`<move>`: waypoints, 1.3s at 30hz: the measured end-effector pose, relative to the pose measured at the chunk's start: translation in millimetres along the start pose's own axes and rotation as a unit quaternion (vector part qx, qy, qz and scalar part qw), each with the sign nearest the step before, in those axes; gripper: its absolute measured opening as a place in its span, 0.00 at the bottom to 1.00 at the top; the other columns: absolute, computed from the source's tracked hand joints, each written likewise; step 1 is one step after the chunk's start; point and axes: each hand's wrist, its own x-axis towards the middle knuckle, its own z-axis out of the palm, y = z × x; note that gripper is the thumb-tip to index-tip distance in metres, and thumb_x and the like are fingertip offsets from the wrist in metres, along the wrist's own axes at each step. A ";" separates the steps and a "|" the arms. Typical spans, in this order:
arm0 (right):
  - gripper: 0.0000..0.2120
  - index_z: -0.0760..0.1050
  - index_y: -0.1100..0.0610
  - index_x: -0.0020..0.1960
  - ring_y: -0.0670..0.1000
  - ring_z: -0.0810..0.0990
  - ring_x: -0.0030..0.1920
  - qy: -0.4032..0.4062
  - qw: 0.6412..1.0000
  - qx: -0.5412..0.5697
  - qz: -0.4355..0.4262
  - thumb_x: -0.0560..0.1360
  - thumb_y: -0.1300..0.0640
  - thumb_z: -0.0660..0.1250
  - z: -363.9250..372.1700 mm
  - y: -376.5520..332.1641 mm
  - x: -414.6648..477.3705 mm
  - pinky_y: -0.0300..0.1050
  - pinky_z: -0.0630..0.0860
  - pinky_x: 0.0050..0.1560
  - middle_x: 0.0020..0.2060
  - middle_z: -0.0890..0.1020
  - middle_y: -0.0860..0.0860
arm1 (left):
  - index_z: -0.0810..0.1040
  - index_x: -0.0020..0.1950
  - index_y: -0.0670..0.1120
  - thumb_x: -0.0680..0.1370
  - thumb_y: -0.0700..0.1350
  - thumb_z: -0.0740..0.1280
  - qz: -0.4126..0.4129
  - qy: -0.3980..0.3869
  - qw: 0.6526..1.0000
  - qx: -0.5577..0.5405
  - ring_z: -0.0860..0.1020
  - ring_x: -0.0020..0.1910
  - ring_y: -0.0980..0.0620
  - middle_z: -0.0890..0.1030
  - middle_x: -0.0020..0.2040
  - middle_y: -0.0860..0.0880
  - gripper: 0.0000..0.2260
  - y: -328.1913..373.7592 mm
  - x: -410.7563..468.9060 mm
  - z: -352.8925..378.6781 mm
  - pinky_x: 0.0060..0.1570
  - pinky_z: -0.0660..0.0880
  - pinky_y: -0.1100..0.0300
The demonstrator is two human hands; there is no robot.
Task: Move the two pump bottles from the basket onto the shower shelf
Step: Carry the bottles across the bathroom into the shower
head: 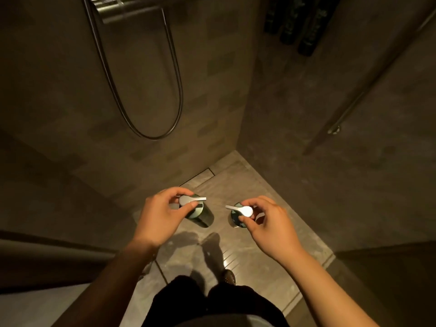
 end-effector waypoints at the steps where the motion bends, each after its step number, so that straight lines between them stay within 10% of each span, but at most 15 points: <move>1: 0.09 0.79 0.51 0.48 0.41 0.76 0.39 -0.004 1.000 -0.001 -0.001 0.68 0.58 0.72 -4.1 3.0 7.9 0.28 0.69 0.37 0.41 0.78 0.45 | 0.82 0.44 0.55 0.68 0.46 0.74 0.004 0.008 1.000 0.000 0.78 0.44 0.62 0.82 0.42 0.58 0.07 2.7 6.0 2.5 0.41 0.72 0.67; 19: 0.09 0.77 0.49 0.48 0.43 0.75 0.40 -0.116 0.989 -0.049 -0.073 0.69 0.56 0.71 7.3 -22.7 170.7 0.29 0.69 0.38 0.45 0.78 0.45 | 0.75 0.43 0.72 0.67 0.49 0.74 0.016 0.047 0.998 0.028 0.77 0.44 0.68 0.77 0.44 0.74 0.17 -20.9 129.6 -7.7 0.37 0.73 0.68; 34: 0.08 0.78 0.54 0.49 0.46 0.77 0.43 -0.220 0.942 0.004 -0.255 0.70 0.59 0.69 38.1 -104.3 290.3 0.40 0.75 0.44 0.45 0.79 0.49 | 0.80 0.43 0.60 0.69 0.46 0.73 -0.084 0.265 0.960 0.024 0.78 0.45 0.65 0.82 0.43 0.61 0.09 -4.4 151.4 -72.5 0.39 0.77 0.67; 39: 0.06 0.76 0.50 0.48 0.38 0.75 0.43 -0.296 0.906 0.053 -0.296 0.73 0.59 0.67 48.1 -124.6 309.5 0.28 0.70 0.41 0.45 0.76 0.44 | 0.82 0.47 0.54 0.69 0.45 0.73 -0.133 0.349 0.924 0.080 0.77 0.44 0.64 0.81 0.44 0.57 0.08 22.6 140.5 -74.4 0.41 0.73 0.72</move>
